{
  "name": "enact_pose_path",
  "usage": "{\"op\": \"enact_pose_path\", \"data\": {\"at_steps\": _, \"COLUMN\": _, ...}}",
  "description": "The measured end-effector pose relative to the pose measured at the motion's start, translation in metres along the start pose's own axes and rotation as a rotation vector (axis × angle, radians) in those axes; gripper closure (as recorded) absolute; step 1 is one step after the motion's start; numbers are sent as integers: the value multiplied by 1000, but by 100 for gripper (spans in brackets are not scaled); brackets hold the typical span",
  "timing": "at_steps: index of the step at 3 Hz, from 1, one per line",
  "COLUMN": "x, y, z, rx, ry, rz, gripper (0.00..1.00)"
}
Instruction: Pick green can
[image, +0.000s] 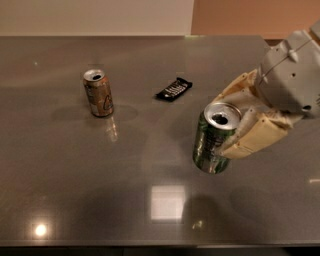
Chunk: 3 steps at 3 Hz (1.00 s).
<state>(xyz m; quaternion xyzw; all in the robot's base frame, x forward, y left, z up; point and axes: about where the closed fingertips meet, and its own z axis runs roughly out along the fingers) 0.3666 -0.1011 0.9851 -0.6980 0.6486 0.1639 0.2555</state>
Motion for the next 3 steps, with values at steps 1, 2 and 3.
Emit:
{"op": "enact_pose_path", "data": {"at_steps": 1, "x": -13, "y": -16, "z": -24, "rx": 40, "ry": 6, "rz": 13, "gripper": 100}}
{"op": "enact_pose_path", "data": {"at_steps": 2, "x": -18, "y": -30, "z": -36, "rx": 89, "ry": 28, "rz": 62, "gripper": 100}}
{"op": "enact_pose_path", "data": {"at_steps": 3, "x": -20, "y": -30, "z": -37, "rx": 94, "ry": 28, "rz": 72, "gripper": 100}}
